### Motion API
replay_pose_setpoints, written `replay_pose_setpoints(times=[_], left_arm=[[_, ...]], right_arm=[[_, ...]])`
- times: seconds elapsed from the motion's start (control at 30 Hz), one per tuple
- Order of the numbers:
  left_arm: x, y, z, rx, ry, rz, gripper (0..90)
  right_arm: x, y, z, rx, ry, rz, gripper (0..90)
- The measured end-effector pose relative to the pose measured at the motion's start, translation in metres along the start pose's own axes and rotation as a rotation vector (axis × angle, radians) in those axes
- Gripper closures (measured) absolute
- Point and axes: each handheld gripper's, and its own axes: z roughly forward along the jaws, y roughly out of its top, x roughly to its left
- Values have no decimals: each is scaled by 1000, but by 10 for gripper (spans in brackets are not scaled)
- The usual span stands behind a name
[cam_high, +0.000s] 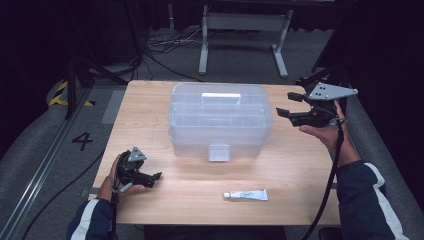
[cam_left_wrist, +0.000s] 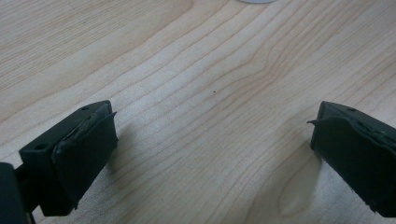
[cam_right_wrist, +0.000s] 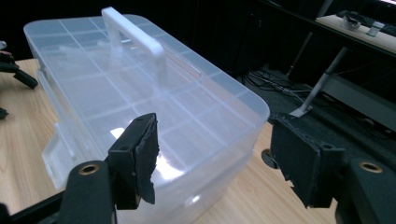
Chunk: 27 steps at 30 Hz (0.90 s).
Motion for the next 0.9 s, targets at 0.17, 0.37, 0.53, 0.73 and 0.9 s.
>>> replay_pose_setpoints(times=[0.17, 0.37, 0.53, 0.73, 0.9], left_arm=[[0, 0, 0, 0, -2, -3, 7], [0, 0, 0, 0, 0, 0, 7], [0, 0, 0, 1, 0, 0, 7], [0, 0, 0, 1, -2, -3, 7], [0, 0, 0, 0, 0, -1, 7]], right_arm=[[6, 9, 19, 30, 9, -20, 329], [12, 16, 38, 45, 36, -27, 352], [20, 24, 58, 75, 63, -45, 375], [24, 29, 76, 94, 85, -46, 404], [24, 33, 89, 95, 108, -36, 448]])
